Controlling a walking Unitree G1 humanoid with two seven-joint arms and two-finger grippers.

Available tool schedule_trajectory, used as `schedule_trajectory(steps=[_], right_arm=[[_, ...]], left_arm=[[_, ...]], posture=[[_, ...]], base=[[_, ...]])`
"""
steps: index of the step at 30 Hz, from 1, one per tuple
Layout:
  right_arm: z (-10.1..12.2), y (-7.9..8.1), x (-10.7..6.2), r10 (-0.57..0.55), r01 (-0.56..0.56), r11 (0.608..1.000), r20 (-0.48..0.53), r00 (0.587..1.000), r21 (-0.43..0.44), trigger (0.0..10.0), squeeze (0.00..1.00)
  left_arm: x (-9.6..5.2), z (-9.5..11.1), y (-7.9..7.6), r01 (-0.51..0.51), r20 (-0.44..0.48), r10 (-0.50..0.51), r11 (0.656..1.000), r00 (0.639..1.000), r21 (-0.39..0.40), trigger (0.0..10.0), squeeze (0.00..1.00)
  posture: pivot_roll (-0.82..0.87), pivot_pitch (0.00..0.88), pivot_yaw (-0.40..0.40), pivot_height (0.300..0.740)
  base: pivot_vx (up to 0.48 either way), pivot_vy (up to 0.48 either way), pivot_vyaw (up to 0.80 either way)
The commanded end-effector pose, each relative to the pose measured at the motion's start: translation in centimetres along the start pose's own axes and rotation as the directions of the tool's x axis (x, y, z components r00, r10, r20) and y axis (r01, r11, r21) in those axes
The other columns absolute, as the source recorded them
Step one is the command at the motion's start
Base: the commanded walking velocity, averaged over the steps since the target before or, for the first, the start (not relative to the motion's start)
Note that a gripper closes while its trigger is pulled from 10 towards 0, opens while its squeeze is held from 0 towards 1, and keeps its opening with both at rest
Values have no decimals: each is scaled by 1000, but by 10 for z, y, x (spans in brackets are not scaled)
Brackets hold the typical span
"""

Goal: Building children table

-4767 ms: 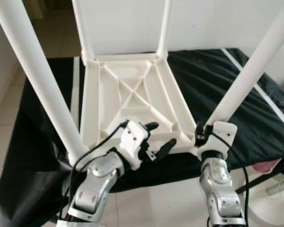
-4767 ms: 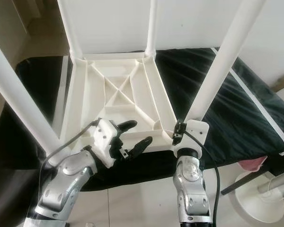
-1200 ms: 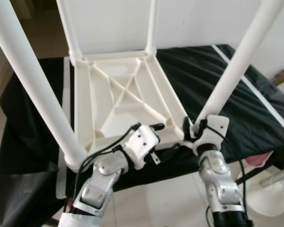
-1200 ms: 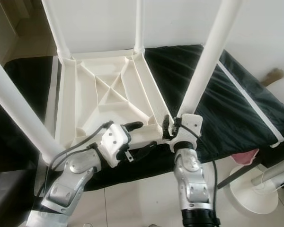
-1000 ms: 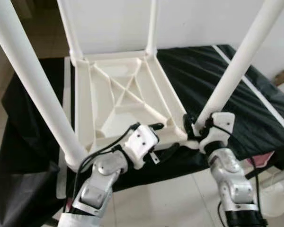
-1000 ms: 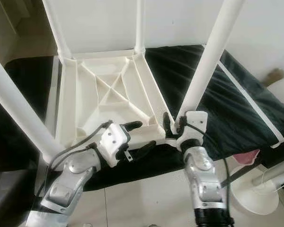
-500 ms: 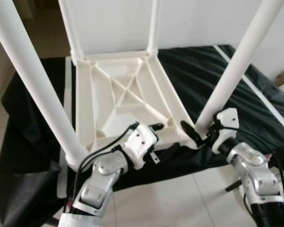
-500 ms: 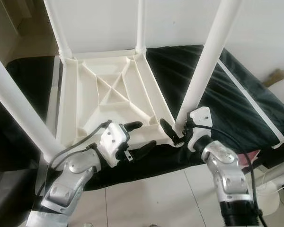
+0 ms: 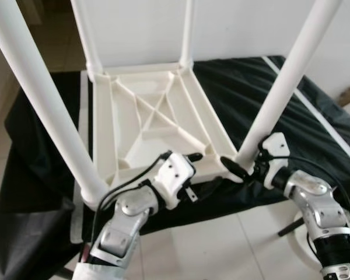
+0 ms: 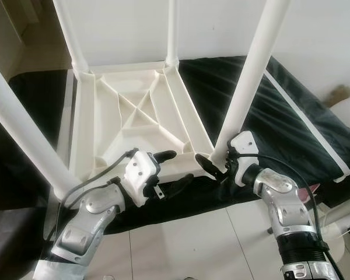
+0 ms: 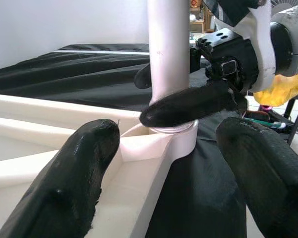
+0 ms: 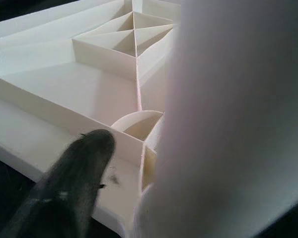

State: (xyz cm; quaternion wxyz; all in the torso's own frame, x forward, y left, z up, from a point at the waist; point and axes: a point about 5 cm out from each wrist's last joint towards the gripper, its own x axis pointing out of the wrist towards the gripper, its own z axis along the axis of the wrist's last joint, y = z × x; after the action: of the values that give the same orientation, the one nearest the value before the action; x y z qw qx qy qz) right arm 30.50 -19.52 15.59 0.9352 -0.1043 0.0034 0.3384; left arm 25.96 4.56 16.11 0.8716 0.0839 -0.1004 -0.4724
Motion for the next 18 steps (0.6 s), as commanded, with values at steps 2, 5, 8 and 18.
schedule_trajectory(steps=[2,5,8,18], right_arm=[[-4,5,3,55,-55,998,-19,998,10,0,0],[-7,6,2,62,-62,998,-23,998,14,0,0],[-9,8,-1,56,-55,997,-20,998,48,0,0],[-22,15,-4,-87,93,991,-55,995,100,10000,0]], left_arm=[[0,3,-1,-9,3,9,1000,1000,-1,10000,0],[-1,3,-2,-9,3,9,1000,1000,-2,10000,0],[-1,3,-3,-5,5,5,1000,1000,-6,10000,0],[1,4,-5,20,16,-19,1000,1000,-24,10000,0]], posture=[[-3,56,-58,740],[-3,56,-58,740],[-3,47,-60,740],[-17,36,-50,740]], base=[[0,0,0],[0,0,0],[0,0,0],[0,0,0]])
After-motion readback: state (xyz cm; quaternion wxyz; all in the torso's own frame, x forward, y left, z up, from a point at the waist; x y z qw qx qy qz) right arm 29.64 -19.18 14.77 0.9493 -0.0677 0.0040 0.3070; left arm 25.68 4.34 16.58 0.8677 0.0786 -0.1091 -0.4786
